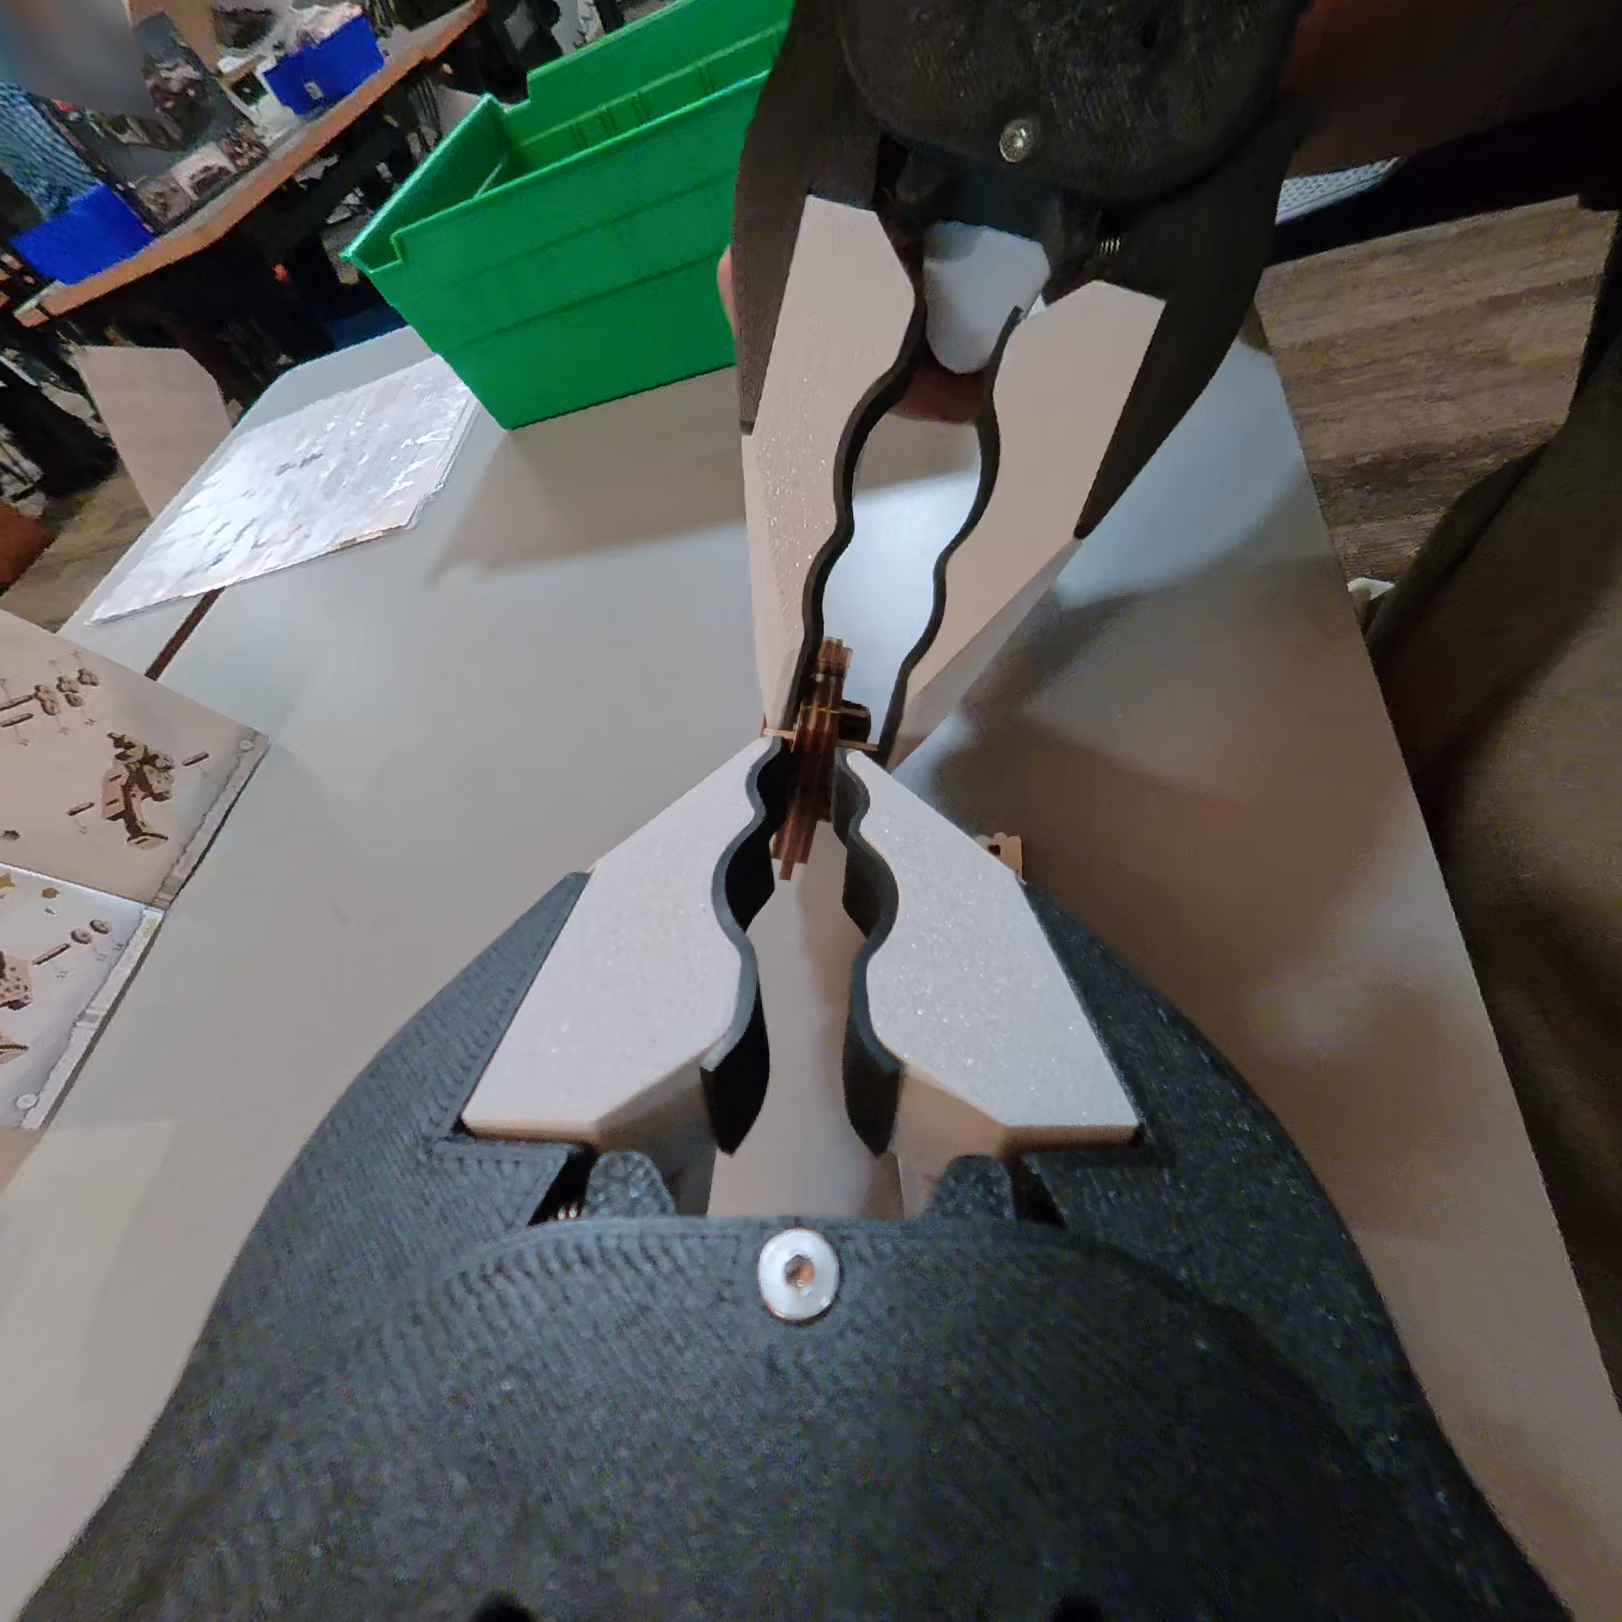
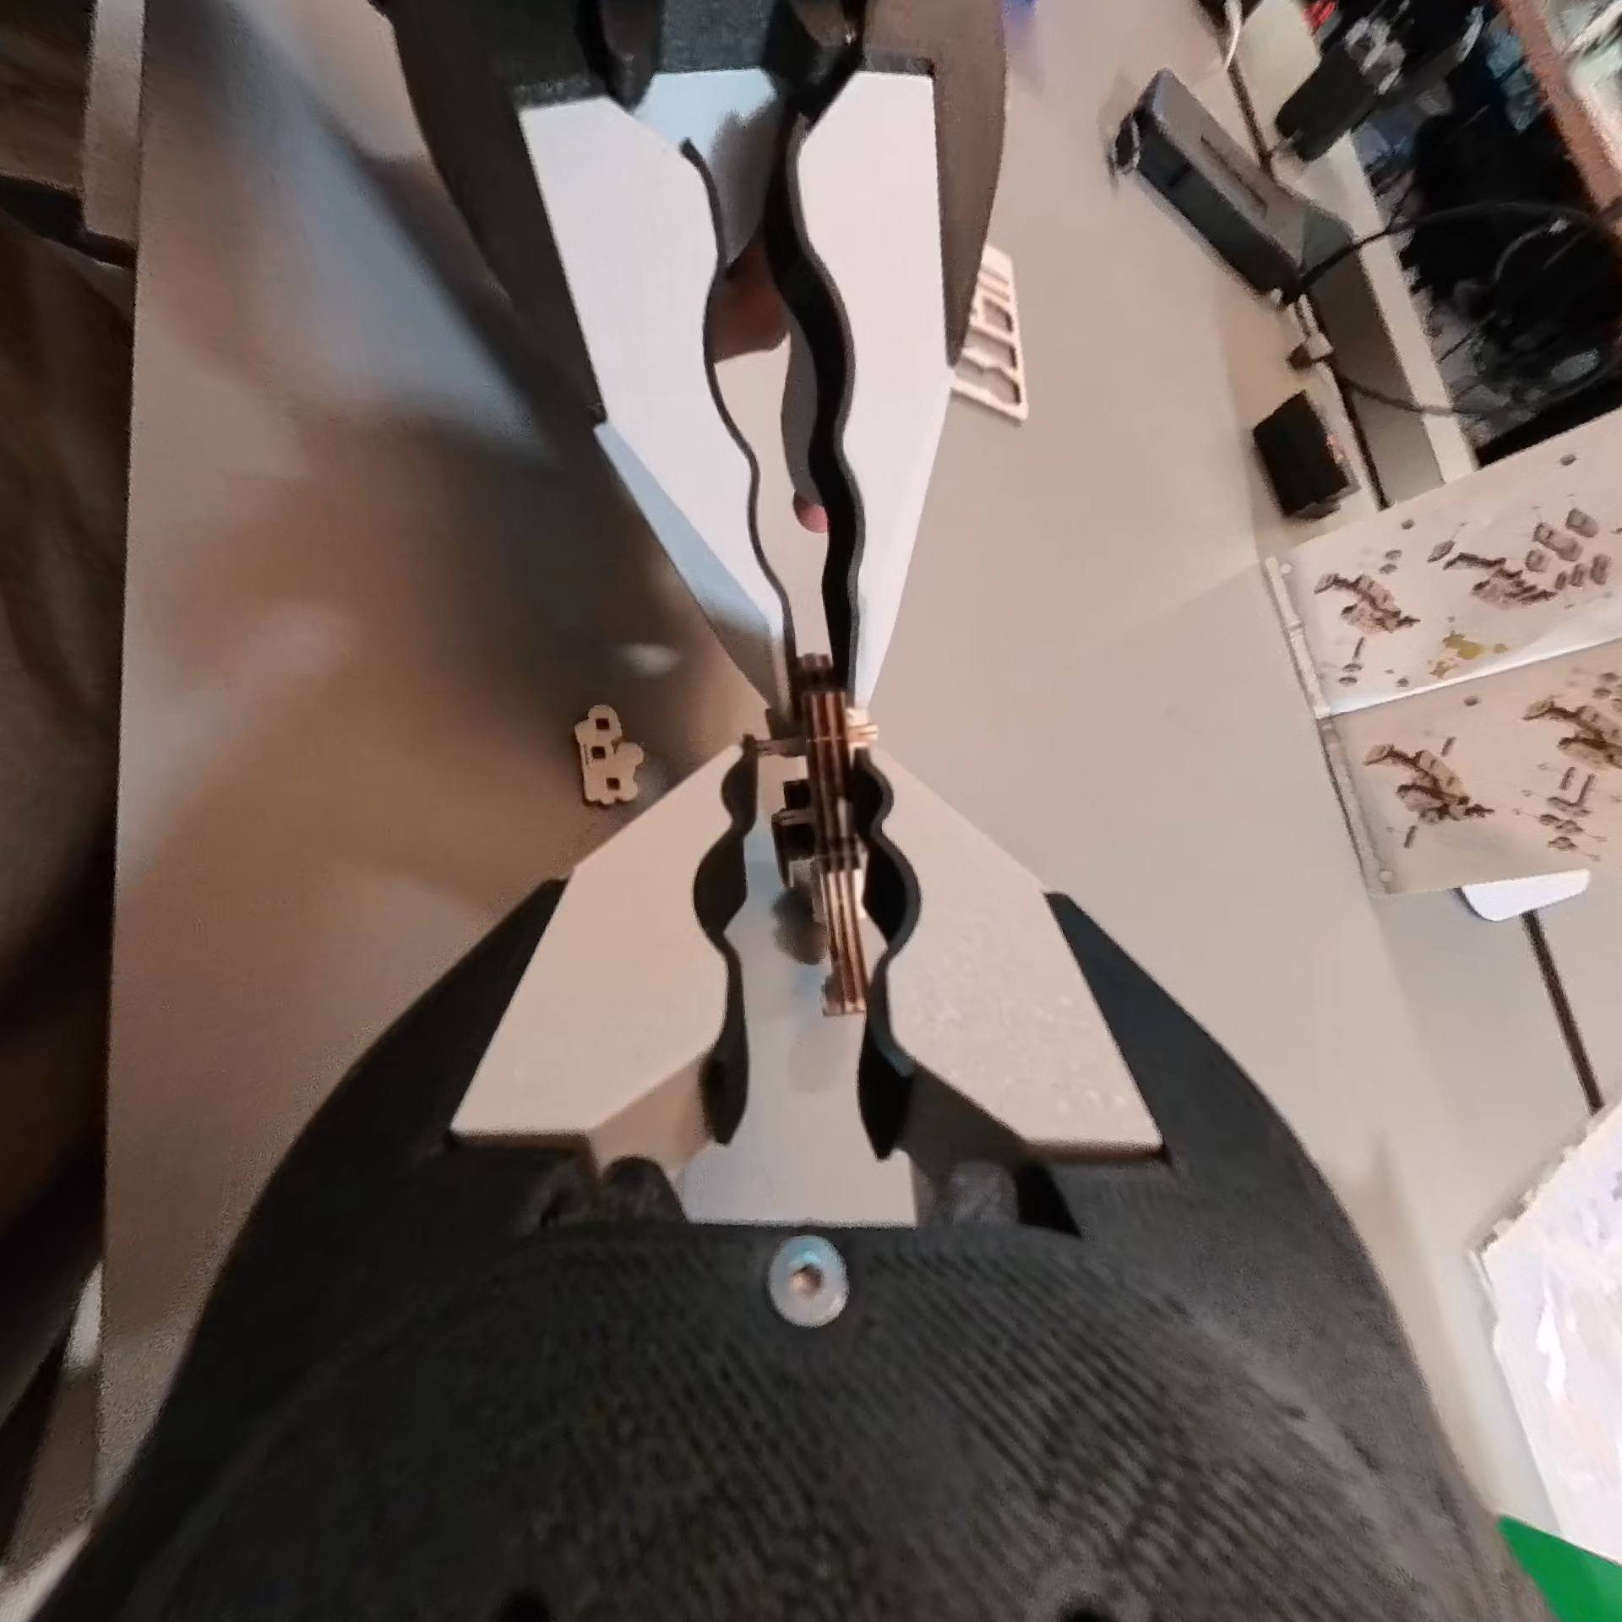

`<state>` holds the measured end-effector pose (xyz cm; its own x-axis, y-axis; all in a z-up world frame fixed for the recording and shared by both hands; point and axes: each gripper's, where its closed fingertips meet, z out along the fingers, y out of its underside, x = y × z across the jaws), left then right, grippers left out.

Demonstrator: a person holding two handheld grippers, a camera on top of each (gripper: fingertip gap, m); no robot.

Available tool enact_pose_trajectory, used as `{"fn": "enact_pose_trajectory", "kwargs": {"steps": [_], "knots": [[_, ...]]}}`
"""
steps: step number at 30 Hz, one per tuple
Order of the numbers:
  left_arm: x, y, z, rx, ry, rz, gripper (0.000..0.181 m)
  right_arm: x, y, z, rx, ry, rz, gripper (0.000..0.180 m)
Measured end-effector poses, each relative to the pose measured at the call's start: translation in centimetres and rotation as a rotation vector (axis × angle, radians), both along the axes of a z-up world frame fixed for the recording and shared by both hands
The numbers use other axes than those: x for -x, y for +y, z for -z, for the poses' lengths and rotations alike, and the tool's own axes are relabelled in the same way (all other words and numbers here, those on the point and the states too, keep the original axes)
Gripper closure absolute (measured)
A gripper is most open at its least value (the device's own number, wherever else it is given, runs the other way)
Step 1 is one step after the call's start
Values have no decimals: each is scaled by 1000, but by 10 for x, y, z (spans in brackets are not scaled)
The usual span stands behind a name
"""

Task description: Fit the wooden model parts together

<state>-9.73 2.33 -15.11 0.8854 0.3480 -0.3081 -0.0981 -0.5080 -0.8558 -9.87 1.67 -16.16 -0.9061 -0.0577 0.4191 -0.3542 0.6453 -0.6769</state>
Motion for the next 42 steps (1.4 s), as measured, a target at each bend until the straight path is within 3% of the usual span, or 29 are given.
{"fn": "enact_pose_trajectory", "kwargs": {"steps": [1,8,12,14,18,23,26,27,28,29,31,42], "knots": [[0,0,-1,3,10,-1,175,0,0,0,-17,-18,9,160],[1,-1,1,10,10,1,175,0,-1,0,23,-27,13,158],[3,-3,2,18,11,-8,175,-7,-4,4,10,-39,-1,136],[-1,0,3,5,-8,13,175,-2,-2,1,14,1,8,157],[-2,3,1,6,6,8,175,-3,2,1,-37,-77,14,159],[-1,1,2,7,1,10,175,-4,0,-1,32,-90,17,157],[2,-3,3,23,15,-4,175,-12,-3,1,31,-137,-4,133],[1,-3,3,18,5,2,175,-10,-3,0,36,-132,0,136],[-2,-1,3,9,-7,18,175,-6,-1,-2,44,-109,12,157],[-2,1,2,-3,-8,13,175,-5,1,-3,37,-120,8,160],[-2,2,3,15,16,12,175,-5,2,-2,13,-183,22,161],[-1,1,0,-21,-21,0,175,-4,1,-4,14,-121,6,162]]}}
